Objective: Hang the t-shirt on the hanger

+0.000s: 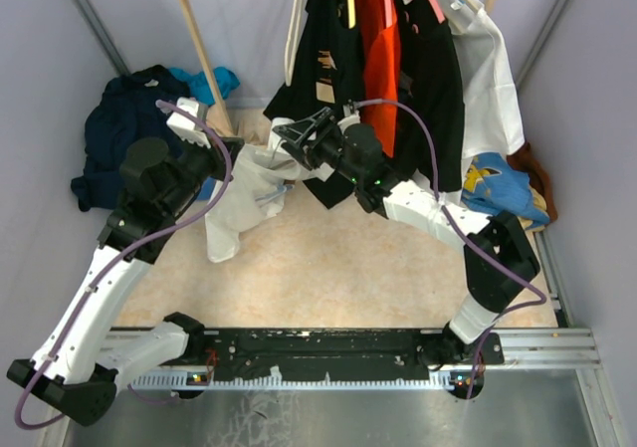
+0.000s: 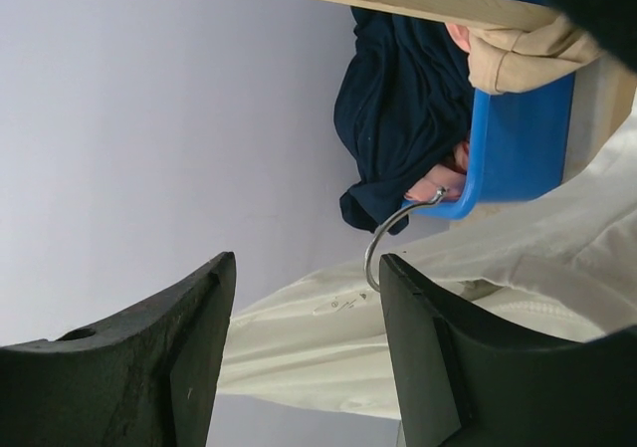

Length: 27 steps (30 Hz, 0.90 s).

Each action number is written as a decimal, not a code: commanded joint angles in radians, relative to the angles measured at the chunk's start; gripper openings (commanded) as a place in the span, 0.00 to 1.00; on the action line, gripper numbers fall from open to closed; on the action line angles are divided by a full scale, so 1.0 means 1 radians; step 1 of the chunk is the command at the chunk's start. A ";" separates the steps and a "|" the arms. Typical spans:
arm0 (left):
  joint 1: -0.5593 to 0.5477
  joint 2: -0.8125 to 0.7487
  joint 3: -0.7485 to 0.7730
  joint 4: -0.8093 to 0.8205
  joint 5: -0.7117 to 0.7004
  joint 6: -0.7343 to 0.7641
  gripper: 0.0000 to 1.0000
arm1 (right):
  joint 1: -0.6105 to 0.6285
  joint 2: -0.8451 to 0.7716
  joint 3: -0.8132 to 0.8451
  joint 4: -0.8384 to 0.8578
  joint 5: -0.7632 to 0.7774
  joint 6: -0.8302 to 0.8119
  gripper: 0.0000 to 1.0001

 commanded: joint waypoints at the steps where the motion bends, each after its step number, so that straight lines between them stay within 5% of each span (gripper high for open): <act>1: -0.003 -0.026 0.009 0.053 0.021 -0.005 0.00 | 0.007 0.053 0.012 0.069 0.022 0.012 0.59; 18: -0.004 -0.030 0.012 0.042 0.035 -0.007 0.00 | 0.015 0.106 0.023 0.172 0.022 0.047 0.59; 27: -0.004 -0.037 0.004 0.027 0.033 -0.005 0.00 | 0.016 0.090 -0.008 0.254 0.014 0.071 0.20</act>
